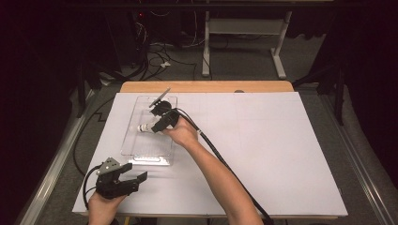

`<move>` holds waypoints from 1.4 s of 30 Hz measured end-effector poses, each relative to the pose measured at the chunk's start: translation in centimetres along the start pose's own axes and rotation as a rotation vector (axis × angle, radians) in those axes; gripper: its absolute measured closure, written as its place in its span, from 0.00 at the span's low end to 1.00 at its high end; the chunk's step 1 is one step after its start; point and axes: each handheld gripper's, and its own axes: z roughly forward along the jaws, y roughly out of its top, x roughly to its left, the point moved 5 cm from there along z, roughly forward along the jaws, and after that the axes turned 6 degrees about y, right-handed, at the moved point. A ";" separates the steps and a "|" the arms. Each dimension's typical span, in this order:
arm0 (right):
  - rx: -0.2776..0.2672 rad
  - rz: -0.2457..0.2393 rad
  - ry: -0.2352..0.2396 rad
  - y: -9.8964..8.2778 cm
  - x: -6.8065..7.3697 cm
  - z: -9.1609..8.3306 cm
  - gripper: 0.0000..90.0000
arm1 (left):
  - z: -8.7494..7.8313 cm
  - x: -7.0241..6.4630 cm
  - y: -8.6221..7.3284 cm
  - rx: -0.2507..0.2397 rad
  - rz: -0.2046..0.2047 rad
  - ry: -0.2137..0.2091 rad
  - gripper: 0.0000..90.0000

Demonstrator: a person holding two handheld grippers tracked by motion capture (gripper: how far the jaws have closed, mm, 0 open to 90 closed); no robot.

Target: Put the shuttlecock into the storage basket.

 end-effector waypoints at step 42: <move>0.008 0.019 0.006 -1.4 -0.7 -1.4 0.73 | 0.0 0.0 0.0 -0.002 -0.005 -0.004 0.31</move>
